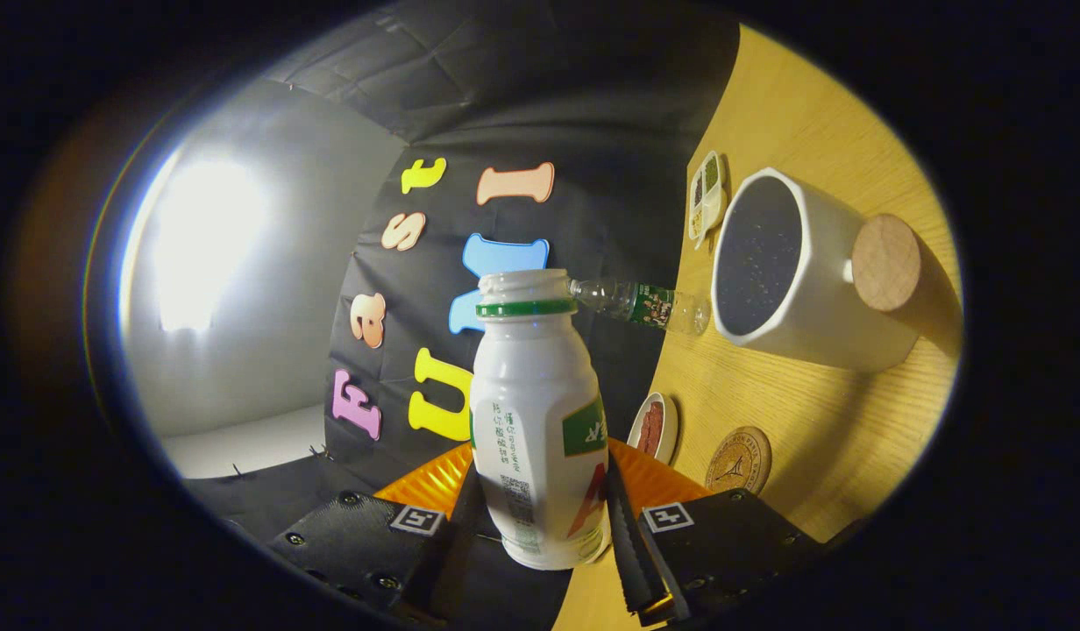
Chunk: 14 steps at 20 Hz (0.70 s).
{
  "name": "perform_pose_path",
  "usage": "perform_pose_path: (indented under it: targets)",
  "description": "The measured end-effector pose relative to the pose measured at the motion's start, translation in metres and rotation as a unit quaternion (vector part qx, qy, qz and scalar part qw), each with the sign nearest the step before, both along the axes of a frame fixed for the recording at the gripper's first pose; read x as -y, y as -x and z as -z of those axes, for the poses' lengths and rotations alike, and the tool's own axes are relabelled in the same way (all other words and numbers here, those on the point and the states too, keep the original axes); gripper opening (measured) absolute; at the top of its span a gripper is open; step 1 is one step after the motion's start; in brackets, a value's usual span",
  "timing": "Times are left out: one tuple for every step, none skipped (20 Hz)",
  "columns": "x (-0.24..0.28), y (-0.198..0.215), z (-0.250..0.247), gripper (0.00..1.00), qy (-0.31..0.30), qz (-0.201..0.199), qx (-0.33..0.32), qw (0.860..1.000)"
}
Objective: Take the bottle from table, then pour the juice into the cup, finally place the bottle on the coaster
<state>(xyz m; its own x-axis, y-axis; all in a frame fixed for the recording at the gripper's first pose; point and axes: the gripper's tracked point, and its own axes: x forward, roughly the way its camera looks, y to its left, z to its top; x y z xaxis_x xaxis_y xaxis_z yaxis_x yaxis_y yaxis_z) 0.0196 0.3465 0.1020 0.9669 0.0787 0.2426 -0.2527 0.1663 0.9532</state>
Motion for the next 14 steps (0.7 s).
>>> perform_pose_path:
  targets:
    - [0.002, 0.001, -0.003, 0.67, -0.014, 0.000, 0.001, 1.000]
    - [0.005, 0.000, -0.005, 0.67, -0.026, -0.001, 0.002, 1.000]
    - [0.007, 0.001, -0.005, 0.67, -0.036, -0.002, 0.001, 0.999]
    - [0.008, 0.003, -0.006, 0.67, -0.044, -0.003, 0.000, 0.999]
    - [0.009, 0.003, -0.006, 0.67, -0.052, -0.004, -0.001, 0.999]
    - [0.011, 0.004, -0.007, 0.67, -0.059, -0.006, -0.003, 0.998]
    - [0.013, 0.004, -0.007, 0.67, -0.067, -0.008, -0.004, 0.998]
    - [0.014, 0.005, -0.007, 0.67, -0.075, -0.010, -0.007, 0.997]
    - [0.015, 0.005, -0.007, 0.67, -0.083, -0.011, -0.009, 0.996]
    - [0.016, 0.006, -0.007, 0.67, -0.091, -0.013, -0.011, 0.996]
    - [0.017, 0.005, -0.007, 0.67, -0.098, -0.014, -0.011, 0.995]
    - [0.018, 0.007, -0.006, 0.67, -0.103, -0.016, -0.011, 0.994]
    - [0.019, 0.006, -0.006, 0.67, -0.108, -0.017, -0.012, 0.994]
    - [0.020, 0.007, -0.007, 0.67, -0.113, -0.018, -0.012, 0.993]
